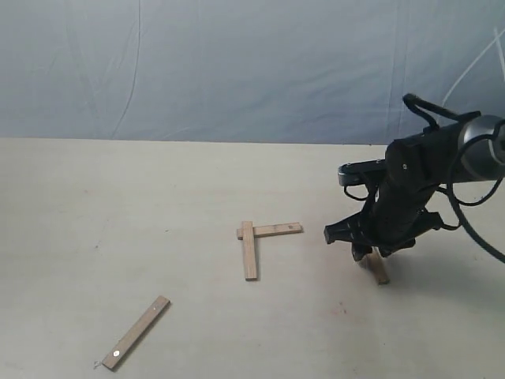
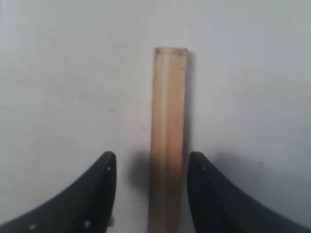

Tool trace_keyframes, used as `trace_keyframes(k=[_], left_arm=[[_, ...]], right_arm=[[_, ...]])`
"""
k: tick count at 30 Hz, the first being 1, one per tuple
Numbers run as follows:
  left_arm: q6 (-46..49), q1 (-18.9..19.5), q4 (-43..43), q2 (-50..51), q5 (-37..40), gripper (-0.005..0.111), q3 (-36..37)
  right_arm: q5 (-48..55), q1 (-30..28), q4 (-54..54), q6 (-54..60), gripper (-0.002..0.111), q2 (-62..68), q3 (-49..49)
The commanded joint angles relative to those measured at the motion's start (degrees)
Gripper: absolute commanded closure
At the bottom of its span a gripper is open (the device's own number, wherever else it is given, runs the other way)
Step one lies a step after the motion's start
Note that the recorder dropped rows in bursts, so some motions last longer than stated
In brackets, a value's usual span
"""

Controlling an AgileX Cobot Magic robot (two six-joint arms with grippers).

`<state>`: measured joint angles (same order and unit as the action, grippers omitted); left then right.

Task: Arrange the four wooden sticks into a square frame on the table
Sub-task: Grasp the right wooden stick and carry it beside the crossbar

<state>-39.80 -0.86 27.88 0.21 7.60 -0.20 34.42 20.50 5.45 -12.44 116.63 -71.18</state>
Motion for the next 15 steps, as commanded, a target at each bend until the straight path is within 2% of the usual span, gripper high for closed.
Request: trace_keyframes(k=[1,7,10,13,15], left_arm=[[-0.02,-0.38,0.29,-0.21,0.11,0.107,0.2],[-0.02,-0.38,0.29,-0.21,0.11,0.107,0.2],[-0.02,-0.38,0.29,-0.21,0.11,0.107,0.2],[-0.02,-0.38,0.29,-0.21,0.11,0.107,0.2],[-0.02,-0.38,0.29,-0.21,0.11,0.107,0.2]], right_arm=[[-4.38,-0.49,2.59,-0.03,0.064,2.32,0.15],[-5.92,-0.49,3.15,-0.26,0.066,3.52,0.15],[-5.15,-0.49,3.15,-0.41,0.08,3.63,0.15],[-4.55,-0.49,2.99,-0.66,0.109,3.29,-0.08],[-4.39,-0.49,2.71,-1.27,0.108,2.4,-0.08]])
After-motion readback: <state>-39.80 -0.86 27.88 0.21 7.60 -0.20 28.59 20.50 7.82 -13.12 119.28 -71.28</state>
